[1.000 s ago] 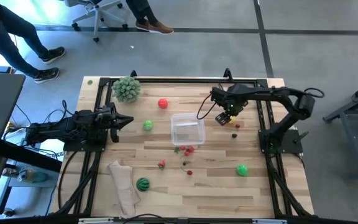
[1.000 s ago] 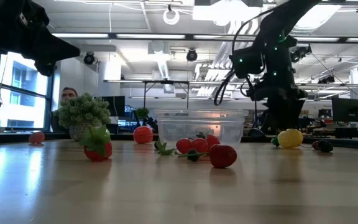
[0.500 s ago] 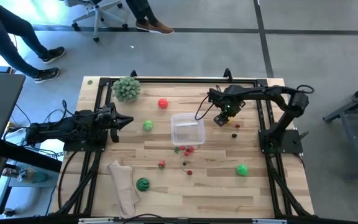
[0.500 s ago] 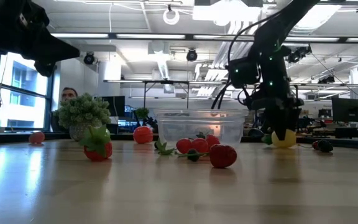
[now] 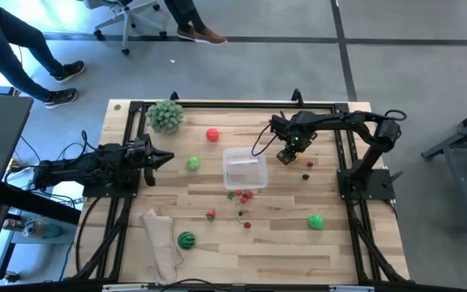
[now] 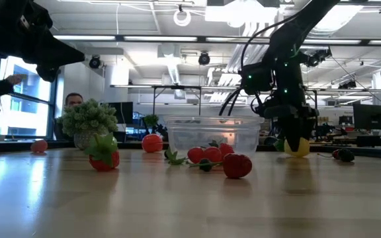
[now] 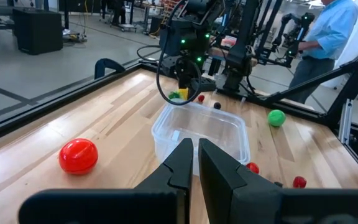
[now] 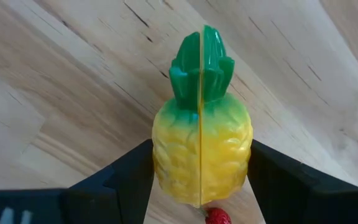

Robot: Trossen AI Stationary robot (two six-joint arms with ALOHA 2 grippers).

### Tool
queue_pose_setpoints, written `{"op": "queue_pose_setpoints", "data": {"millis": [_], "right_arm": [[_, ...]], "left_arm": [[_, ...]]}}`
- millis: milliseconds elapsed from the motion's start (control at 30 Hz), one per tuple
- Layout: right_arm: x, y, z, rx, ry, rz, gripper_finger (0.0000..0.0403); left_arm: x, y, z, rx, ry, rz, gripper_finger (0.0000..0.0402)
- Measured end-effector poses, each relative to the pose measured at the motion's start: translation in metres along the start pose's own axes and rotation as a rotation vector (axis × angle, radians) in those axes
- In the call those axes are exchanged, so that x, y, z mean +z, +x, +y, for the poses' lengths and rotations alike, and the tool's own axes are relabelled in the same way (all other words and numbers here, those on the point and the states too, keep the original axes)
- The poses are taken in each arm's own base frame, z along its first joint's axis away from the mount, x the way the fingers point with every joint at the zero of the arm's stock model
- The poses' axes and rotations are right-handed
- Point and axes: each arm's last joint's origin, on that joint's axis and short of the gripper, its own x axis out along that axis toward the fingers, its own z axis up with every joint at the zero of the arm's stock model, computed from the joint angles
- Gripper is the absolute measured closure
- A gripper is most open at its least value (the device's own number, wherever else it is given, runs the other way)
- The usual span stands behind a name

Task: Pick and placing Produce into tupperware
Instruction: Put the yellow pineapple into the transparent container

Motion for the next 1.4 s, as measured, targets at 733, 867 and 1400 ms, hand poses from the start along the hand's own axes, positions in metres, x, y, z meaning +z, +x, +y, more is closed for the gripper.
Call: {"op": "queue_pose_setpoints", "data": {"millis": [733,867,1400], "right_arm": [[0.0,-0.001,0.0,0.002,-0.035,-0.009,0.0205],[0.0,-0.006,0.0,0.01,-0.041,-0.032,0.0206],[-0.037,-0.128,0.014,0.236,-0.15,-0.558,0.0206]], "left_arm": [[0.0,0.0,0.0,0.001,0.0,0.002,0.0385],[0.0,0.0,0.0,0.0,0.0,0.002,0.0385],[0.0,0.0,0.0,0.001,0.0,0.001,0.0385]]}}
